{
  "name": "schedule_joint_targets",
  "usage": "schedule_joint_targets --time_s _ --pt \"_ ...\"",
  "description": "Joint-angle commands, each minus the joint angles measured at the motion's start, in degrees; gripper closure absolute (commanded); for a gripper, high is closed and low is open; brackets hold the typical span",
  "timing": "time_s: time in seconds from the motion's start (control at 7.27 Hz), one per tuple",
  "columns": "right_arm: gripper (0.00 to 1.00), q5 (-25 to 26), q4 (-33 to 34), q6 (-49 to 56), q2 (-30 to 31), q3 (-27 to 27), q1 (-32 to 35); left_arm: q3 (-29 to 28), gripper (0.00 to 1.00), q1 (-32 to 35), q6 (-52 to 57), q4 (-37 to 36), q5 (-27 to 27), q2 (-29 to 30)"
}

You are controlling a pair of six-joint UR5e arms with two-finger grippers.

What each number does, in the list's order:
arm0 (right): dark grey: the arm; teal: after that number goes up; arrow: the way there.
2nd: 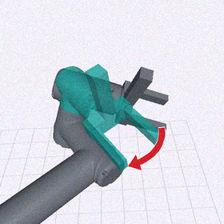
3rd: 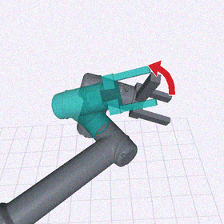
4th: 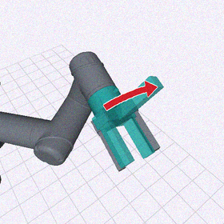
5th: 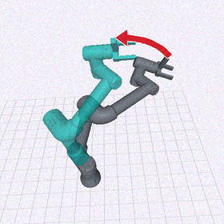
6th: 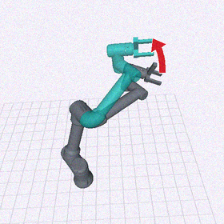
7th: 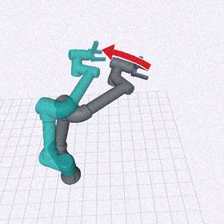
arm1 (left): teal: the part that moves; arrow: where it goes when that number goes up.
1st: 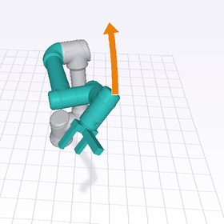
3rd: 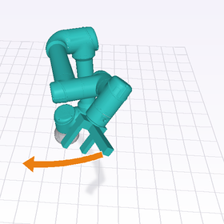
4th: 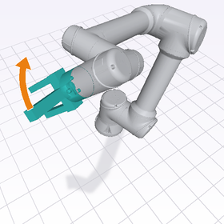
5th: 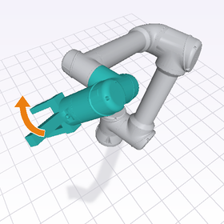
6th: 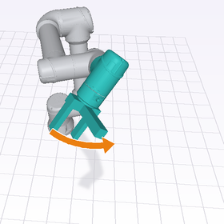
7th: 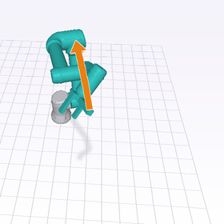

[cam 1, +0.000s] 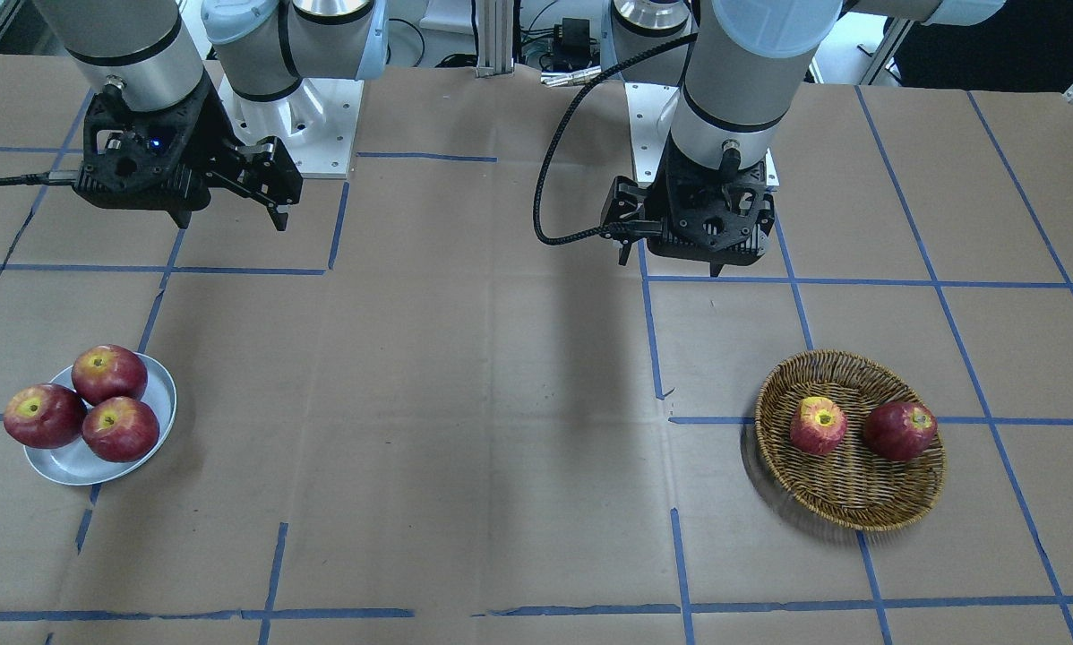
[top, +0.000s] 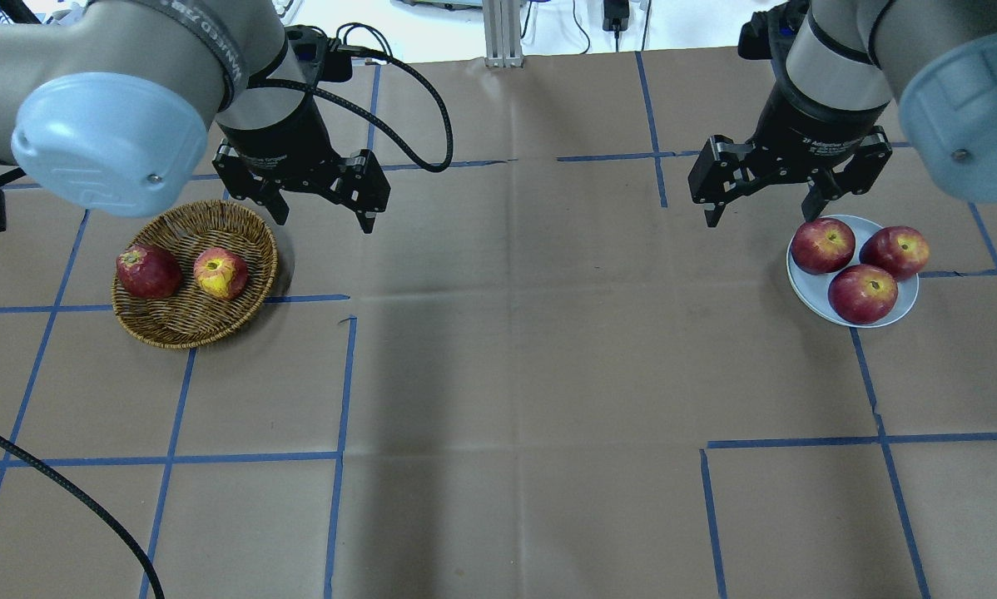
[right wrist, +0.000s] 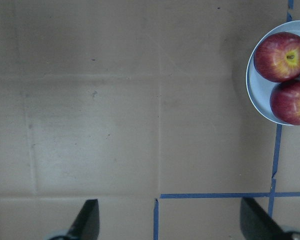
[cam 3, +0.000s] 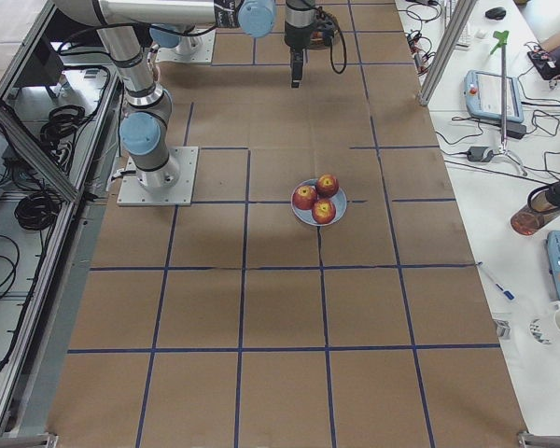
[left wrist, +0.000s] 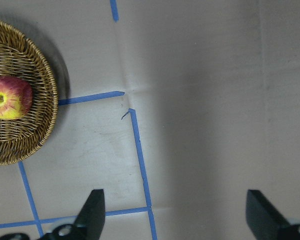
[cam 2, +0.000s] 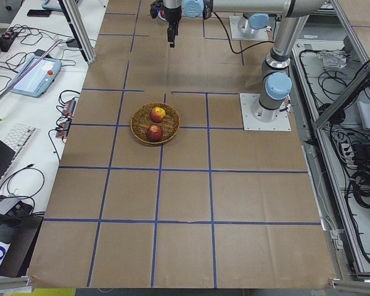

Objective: Transfer apple from basket to plate
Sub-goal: 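Lower the left gripper into the wicker basket and grasp the yellow-red apple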

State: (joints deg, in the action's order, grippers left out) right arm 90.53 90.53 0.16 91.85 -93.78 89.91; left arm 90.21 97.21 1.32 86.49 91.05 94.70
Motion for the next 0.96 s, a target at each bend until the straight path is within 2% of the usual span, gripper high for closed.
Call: schedule_joint_targets --time_s 0.0,0.28,0.55,0.83 --pt "0.0 0.0 0.1 -0.1 0.0 0.0 0.0 0.4 0.01 -0.4 0.6 0.0 0.0 0.0" --pt "0.0 -0.1 0.1 0.0 0.0 0.0 0.0 1.1 0.01 -1.8 6.3 -0.2 0.2 0.5" --pt "0.0 -0.1 0.1 0.0 0.0 0.0 0.0 1.8 0.01 -6.7 14.4 -3.8 0.3 3.8" --pt "0.0 -0.1 0.1 0.0 0.0 0.0 0.0 8.7 0.01 -14.8 26.5 -14.5 0.4 4.4"
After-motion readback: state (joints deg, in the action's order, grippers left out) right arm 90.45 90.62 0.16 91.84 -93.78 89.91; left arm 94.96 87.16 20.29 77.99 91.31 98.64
